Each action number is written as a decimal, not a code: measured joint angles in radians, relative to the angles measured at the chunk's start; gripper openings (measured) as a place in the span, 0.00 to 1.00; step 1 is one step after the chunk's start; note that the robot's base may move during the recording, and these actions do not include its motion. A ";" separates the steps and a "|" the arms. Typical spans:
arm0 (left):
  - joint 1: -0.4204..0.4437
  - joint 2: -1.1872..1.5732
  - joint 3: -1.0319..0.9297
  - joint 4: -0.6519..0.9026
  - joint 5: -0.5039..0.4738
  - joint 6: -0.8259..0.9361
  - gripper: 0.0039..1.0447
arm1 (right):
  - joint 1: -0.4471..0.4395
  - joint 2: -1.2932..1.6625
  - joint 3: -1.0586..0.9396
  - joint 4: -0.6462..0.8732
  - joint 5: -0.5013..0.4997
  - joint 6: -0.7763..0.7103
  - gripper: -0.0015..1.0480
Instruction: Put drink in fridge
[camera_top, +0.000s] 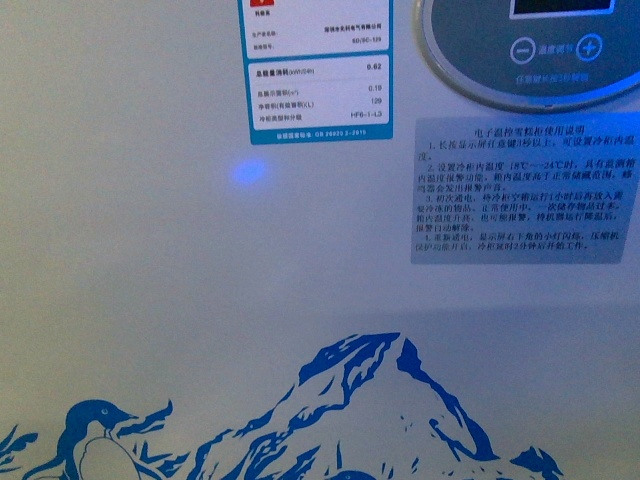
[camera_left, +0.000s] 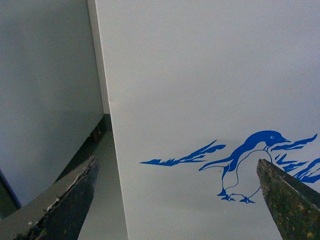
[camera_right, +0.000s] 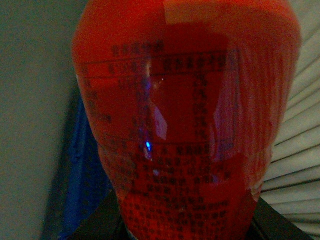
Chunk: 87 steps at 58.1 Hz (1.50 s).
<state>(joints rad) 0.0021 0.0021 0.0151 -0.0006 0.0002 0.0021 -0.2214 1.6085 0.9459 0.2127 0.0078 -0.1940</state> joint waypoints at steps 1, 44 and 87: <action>0.000 0.000 0.000 0.000 0.000 0.000 0.92 | -0.002 -0.023 -0.010 -0.005 -0.008 0.007 0.36; 0.000 0.000 0.000 0.000 0.000 0.000 0.92 | 0.028 -1.063 -0.298 -0.356 -0.146 0.216 0.36; 0.000 0.000 0.000 0.000 0.000 0.000 0.92 | 0.475 -1.235 -0.430 -0.417 0.400 0.227 0.36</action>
<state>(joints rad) 0.0021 0.0025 0.0154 -0.0006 0.0002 0.0021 0.2535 0.3733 0.5163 -0.2043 0.4076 0.0330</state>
